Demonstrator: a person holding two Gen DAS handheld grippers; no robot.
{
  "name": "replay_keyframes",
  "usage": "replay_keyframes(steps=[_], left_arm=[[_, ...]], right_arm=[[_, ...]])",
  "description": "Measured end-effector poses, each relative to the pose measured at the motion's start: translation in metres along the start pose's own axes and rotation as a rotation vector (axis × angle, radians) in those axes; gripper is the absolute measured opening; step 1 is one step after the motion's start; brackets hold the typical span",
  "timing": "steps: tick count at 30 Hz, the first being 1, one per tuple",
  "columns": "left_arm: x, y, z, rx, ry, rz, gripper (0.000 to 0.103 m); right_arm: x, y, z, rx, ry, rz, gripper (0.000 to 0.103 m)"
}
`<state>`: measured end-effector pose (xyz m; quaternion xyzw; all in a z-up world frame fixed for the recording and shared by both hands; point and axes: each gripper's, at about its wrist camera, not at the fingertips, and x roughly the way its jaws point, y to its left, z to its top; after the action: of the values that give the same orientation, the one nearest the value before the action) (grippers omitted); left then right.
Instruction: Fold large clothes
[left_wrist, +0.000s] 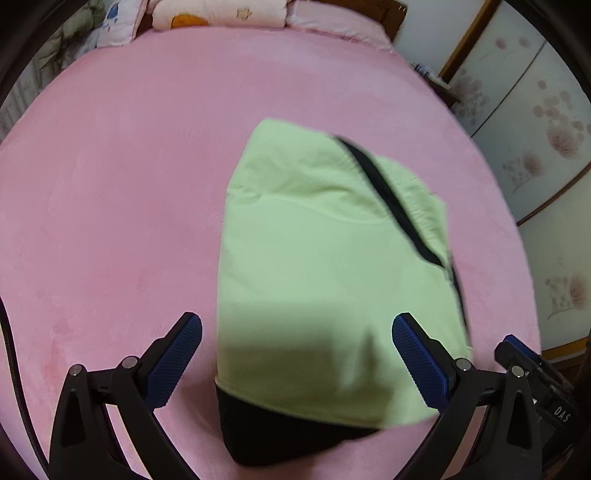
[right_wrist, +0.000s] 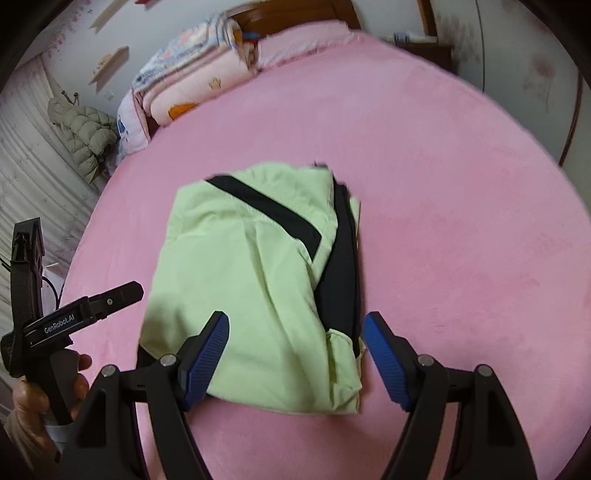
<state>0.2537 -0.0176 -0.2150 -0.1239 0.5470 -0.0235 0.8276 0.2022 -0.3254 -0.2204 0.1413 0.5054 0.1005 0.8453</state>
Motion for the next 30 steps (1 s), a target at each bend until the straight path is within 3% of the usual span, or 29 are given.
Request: replay_keyframes(steps=[4,9,15,19,21,22,24,25,27,30], left_arm=[[0.033,0.014,0.008,-0.046,0.054,-0.039,0.102],[0.065,0.033,0.017,-0.118,0.087,-0.133,0.102],[0.093,0.04,0.022,-0.131,0.122,-0.225,0.103],[0.109,0.047,0.027,-0.17,0.153,-0.32,0.103],[0.115,0.05,0.029,-0.198,0.16,-0.355,0.098],[0.116,0.05,0.029,-0.208,0.159,-0.358,0.097],[0.116,0.049,0.029,-0.216,0.152,-0.353,0.09],[0.113,0.047,0.028,-0.218,0.147,-0.345,0.087],[0.108,0.042,0.028,-0.212,0.137,-0.333,0.069],[0.087,0.034,0.028,-0.164,0.112,-0.324,0.049]], right_arm=[[0.037,-0.017,0.011,0.003,0.068,0.005,0.075],[0.08,-0.038,0.023,0.034,0.148,0.078,0.075],[0.123,-0.063,0.032,0.12,0.214,0.258,0.075],[0.143,-0.059,0.041,0.113,0.222,0.326,0.075],[0.148,-0.051,0.044,0.095,0.211,0.334,0.06],[0.152,-0.045,0.045,0.083,0.215,0.352,0.042],[0.152,-0.037,0.047,0.08,0.215,0.33,0.034],[0.148,-0.032,0.047,0.069,0.209,0.325,0.025],[0.138,-0.023,0.046,0.052,0.185,0.294,0.019],[0.116,-0.007,0.044,0.027,0.137,0.244,0.013]])
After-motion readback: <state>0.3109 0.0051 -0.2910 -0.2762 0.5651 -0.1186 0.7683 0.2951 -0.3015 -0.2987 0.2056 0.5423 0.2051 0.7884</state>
